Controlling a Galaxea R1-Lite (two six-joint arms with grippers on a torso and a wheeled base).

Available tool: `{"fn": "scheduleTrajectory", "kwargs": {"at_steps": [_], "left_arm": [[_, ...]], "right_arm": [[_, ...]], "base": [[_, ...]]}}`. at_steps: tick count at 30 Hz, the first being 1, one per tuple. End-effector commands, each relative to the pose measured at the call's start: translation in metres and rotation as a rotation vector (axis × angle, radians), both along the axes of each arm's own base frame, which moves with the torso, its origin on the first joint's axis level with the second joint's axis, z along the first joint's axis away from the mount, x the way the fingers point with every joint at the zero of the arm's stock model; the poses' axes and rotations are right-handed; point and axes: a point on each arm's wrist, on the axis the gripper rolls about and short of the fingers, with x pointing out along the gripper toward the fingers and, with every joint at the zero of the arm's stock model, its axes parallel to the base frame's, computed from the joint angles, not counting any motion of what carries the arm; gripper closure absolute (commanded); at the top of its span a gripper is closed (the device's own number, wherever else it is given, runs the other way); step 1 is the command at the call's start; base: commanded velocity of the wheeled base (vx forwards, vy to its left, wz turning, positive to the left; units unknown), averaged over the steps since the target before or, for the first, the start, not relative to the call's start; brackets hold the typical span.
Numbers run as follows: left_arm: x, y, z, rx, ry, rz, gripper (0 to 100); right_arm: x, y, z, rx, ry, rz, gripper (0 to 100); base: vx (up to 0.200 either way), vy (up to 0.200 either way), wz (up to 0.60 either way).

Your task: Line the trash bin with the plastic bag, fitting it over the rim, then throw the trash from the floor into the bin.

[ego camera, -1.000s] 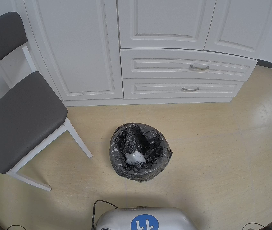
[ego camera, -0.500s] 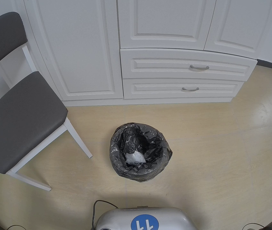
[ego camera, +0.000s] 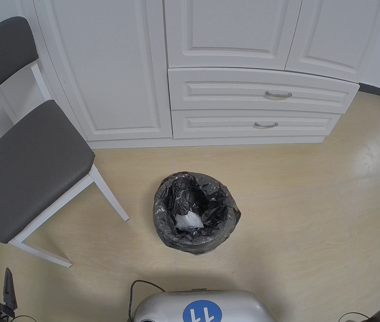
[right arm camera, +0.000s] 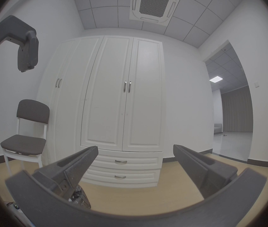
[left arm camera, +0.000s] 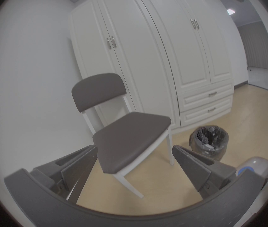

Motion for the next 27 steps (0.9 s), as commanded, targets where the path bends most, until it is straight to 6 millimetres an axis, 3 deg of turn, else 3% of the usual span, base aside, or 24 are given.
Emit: {"fn": "scheduleTrajectory", "kwargs": {"at_steps": [1, 6, 10, 14, 17, 20, 27], "left_arm": [[0.001, 0.0, -0.008, -0.002, 0.042, -0.008, 0], [0.001, -0.002, -0.007, -0.024, 0.026, -0.075, 0], [-0.002, -0.002, 0.01, -0.071, -0.153, -0.083, 0], [-0.003, 0.0, 0.014, 0.002, -0.178, 0.015, 0], [-0.001, 0.0, 0.005, 0.082, -0.072, 0.033, 0], [-0.002, 0.0, 0.008, 0.242, -0.076, 0.045, 0], [-0.001, -0.009, 0.006, 0.417, -0.103, -0.318, 0]], "right_arm": [[0.002, 0.0, -0.008, 0.003, 0.037, 0.006, 0], [0.004, 0.0, -0.01, 0.005, 0.058, 0.009, 0], [0.004, 0.0, -0.01, 0.009, 0.058, -0.002, 0], [0.003, 0.0, -0.009, 0.006, 0.051, -0.009, 0], [0.003, 0.0, -0.009, -0.004, 0.049, -0.015, 0], [0.003, 0.0, -0.008, -0.028, 0.043, -0.032, 0], [0.0, 0.0, -0.005, -0.059, 0.007, -0.054, 0]], "base": [[0.0, 0.0, 0.0], [0.0, 0.0, 0.0], [0.0, 0.0, 0.0], [0.0, 0.0, 0.0], [0.0, 0.0, 0.0], [0.0, 0.0, 0.0], [0.0, 0.0, 0.0]]}}
